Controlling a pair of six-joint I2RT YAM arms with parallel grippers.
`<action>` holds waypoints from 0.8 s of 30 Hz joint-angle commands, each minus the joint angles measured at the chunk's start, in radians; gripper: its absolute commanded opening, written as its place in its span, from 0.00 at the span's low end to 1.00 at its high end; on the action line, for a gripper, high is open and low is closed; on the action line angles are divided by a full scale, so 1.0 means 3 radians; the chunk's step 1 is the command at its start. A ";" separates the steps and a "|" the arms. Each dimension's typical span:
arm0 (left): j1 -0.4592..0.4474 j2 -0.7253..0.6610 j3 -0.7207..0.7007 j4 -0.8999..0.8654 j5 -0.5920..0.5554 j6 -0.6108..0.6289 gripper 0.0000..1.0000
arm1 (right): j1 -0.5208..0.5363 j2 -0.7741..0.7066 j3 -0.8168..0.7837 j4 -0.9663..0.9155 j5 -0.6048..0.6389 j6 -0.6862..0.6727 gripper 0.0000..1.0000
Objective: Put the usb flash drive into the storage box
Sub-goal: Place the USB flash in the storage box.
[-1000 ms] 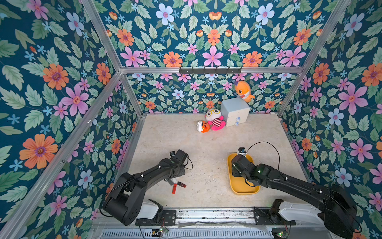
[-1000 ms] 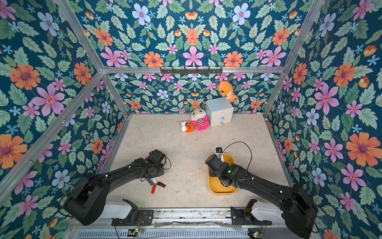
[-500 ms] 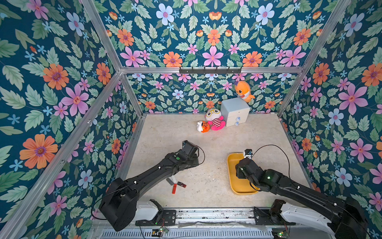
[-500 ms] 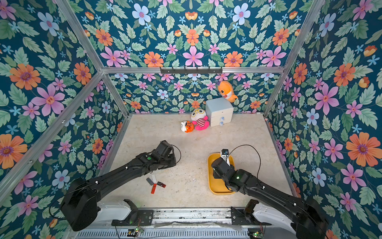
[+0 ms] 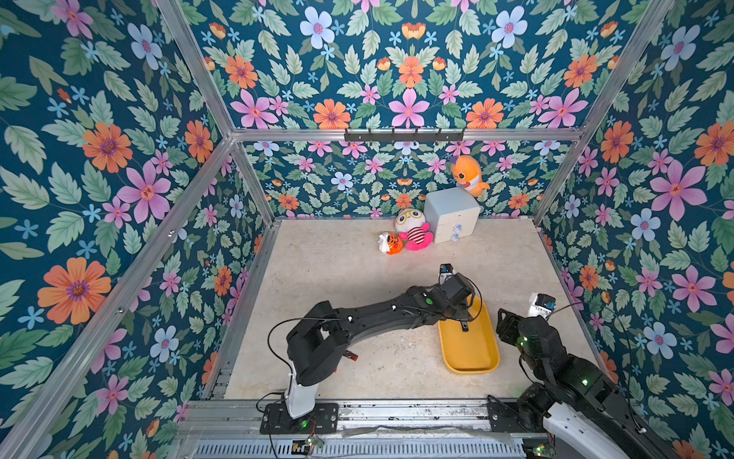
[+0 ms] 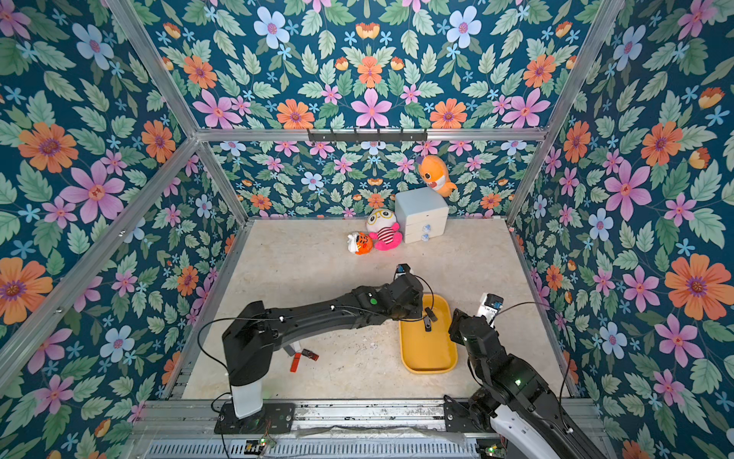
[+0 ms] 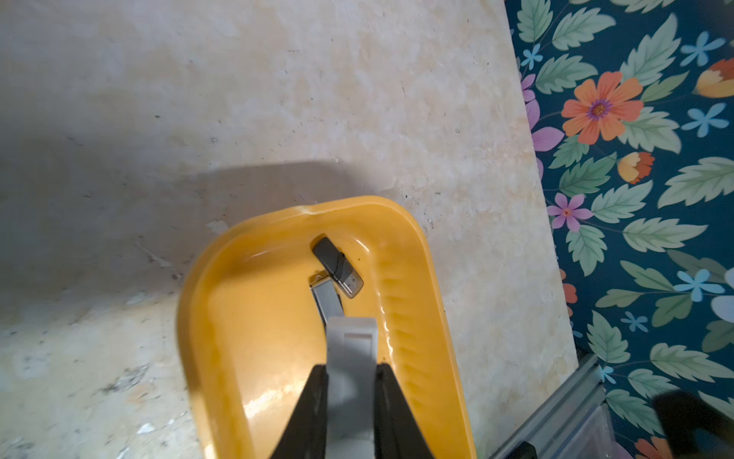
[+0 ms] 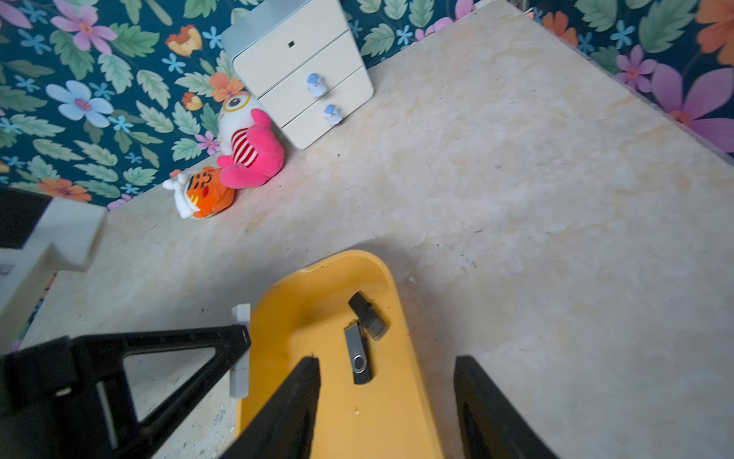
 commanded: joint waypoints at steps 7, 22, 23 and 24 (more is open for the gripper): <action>-0.0011 0.0487 0.0208 -0.0092 -0.0074 -0.0168 0.15 | -0.0069 0.0230 0.0008 -0.0181 0.0040 0.0058 0.59; -0.0017 0.0643 0.0249 -0.0098 0.0003 -0.0234 0.41 | -0.0066 0.0245 -0.0034 -0.0111 -0.0001 0.0011 0.60; -0.0016 0.0603 0.0249 -0.0115 -0.0004 -0.0232 0.43 | -0.0070 0.0251 -0.0024 -0.0106 -0.0020 -0.0001 0.60; -0.0016 0.0553 0.0250 -0.0134 -0.0010 -0.0217 0.44 | -0.0070 0.0261 -0.0013 -0.0107 -0.0025 -0.0008 0.60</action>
